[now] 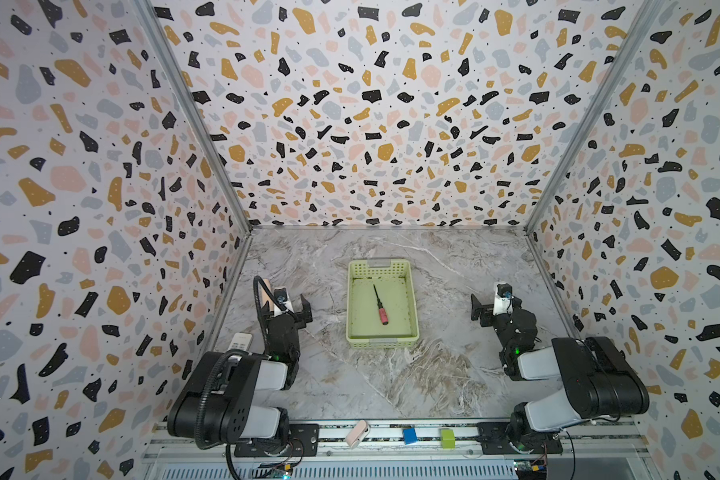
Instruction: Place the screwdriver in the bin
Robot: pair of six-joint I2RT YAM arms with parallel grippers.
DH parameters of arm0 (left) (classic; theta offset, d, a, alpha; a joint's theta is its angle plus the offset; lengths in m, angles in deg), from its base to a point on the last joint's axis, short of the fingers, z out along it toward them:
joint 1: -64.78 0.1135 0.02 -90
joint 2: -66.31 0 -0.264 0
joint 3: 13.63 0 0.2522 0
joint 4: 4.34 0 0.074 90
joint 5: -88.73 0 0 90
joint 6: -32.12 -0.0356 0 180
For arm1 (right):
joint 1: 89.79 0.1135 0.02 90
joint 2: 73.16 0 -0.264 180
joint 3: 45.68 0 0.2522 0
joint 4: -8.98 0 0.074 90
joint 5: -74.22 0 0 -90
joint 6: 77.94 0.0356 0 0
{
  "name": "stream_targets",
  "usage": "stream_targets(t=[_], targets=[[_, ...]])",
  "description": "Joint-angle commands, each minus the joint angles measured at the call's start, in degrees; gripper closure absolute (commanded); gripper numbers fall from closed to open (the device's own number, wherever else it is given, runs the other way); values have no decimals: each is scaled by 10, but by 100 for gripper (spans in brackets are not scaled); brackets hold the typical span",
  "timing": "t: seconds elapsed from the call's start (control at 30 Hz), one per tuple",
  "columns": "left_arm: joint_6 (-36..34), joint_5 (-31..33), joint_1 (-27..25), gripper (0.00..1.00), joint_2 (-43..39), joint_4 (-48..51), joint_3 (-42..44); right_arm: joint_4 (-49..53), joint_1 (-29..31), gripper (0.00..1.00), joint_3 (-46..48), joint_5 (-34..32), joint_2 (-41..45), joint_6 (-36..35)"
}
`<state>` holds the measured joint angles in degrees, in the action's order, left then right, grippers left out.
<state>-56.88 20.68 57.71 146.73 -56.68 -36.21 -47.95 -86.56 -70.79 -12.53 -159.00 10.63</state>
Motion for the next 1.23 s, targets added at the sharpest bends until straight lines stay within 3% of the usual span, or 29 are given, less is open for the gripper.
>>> stream_targets(t=[0.0, 0.27, 0.43, 0.67, 1.2], targets=[[4, 6, 4, 0, -5, -28, -5, -2, -2, 1, -9, 4, 5, -5], [3, 5, 4, 0, -5, -29, -5, -18, -2, 1, 3, 9, 11, -6], [0, -4, 4, 0, -20, -26, 1, -106, -2, 1, 58, 8, 31, -5], [2, 1, 4, 1, -4, -24, -8, -3, -2, 1, -7, 4, 4, -4], [2, 2, 4, 0, -4, -23, -8, 0, -3, 1, -10, 5, 3, -3]])
